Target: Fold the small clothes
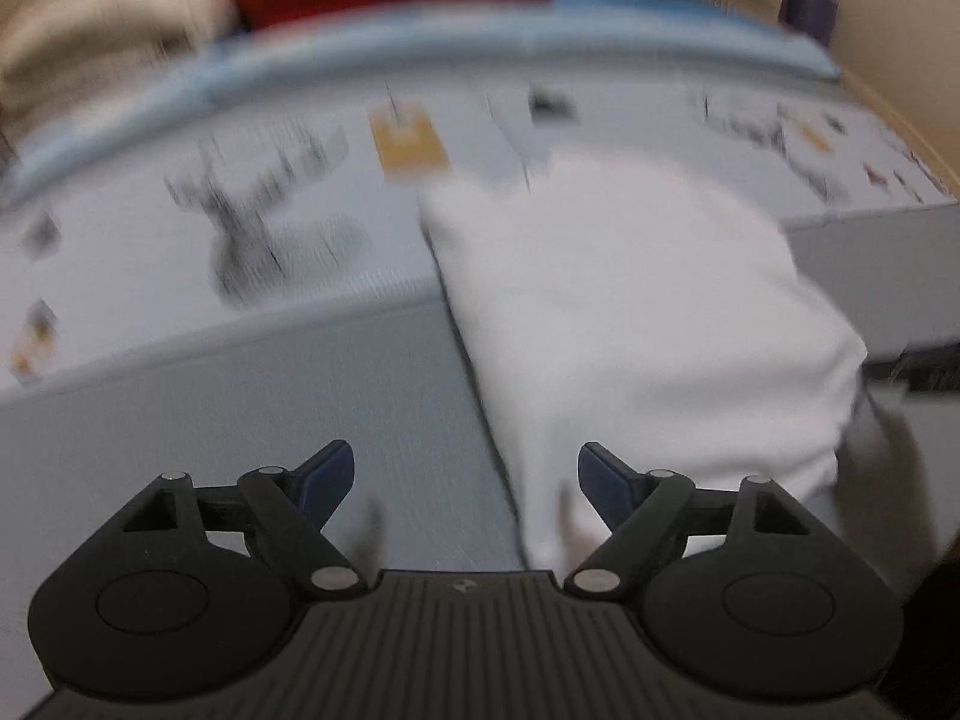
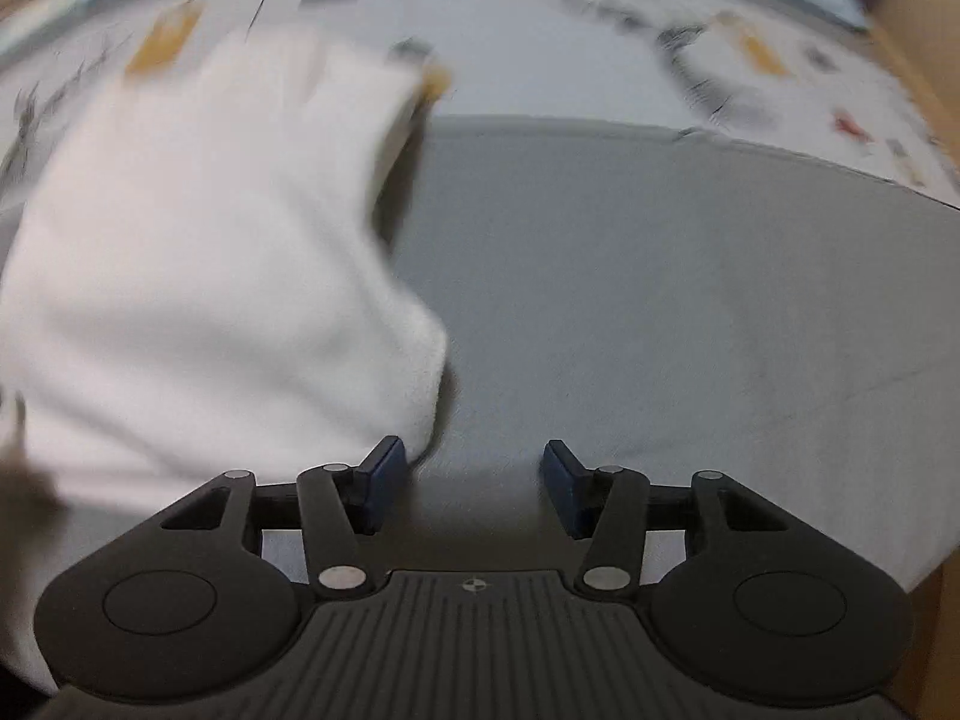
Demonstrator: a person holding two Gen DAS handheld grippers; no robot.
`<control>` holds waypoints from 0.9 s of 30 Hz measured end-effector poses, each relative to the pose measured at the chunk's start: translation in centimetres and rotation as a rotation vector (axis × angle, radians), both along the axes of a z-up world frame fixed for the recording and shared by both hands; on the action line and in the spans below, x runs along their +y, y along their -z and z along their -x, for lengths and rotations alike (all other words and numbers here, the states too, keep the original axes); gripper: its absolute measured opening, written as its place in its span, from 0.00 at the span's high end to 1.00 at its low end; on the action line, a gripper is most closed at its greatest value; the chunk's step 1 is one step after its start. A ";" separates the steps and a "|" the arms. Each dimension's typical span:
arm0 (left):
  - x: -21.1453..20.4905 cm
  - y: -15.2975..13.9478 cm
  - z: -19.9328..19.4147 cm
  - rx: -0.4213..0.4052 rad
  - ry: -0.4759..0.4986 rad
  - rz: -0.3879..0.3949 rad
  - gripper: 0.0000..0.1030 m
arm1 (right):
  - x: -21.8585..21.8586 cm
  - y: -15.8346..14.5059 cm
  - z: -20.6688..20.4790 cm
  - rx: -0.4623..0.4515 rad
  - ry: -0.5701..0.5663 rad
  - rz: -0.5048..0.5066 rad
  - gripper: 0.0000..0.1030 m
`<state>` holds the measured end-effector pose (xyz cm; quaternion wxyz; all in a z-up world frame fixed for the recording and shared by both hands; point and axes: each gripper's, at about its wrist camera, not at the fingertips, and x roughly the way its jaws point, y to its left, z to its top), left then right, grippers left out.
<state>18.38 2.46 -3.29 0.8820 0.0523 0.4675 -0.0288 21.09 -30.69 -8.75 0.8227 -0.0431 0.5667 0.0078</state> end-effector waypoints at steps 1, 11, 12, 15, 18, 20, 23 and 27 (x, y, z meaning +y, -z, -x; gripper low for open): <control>-0.1 -0.9 0.6 -0.041 -0.001 -0.031 0.17 | -0.4 -1.3 0.3 -0.074 0.009 -0.015 0.50; -3.7 -10.6 9.7 -0.385 -0.042 -0.060 0.00 | -4.4 -13.6 8.3 -0.716 0.077 -0.178 0.34; -4.0 -11.0 10.8 -0.402 -0.047 -0.047 0.00 | -4.8 -14.3 9.4 -0.735 0.084 -0.206 0.29; -4.8 -11.2 14.0 -0.427 -0.078 -0.006 0.00 | -5.3 -15.4 12.7 -0.783 0.042 -0.232 0.20; -5.4 -9.3 16.5 -0.407 -0.118 0.060 0.00 | -4.7 -14.9 15.7 -0.792 -0.025 -0.212 0.18; -6.2 -7.2 17.4 -0.343 -0.106 0.040 0.00 | -4.3 -13.2 17.2 -0.757 -0.056 -0.202 0.16; -6.9 -5.7 16.6 -0.247 -0.097 0.070 0.00 | -3.5 -12.2 17.6 -0.673 -0.048 -0.206 0.18; -7.3 -4.6 15.2 -0.230 -0.131 0.016 0.00 | -1.8 -11.5 17.0 -0.650 -0.065 -0.125 0.18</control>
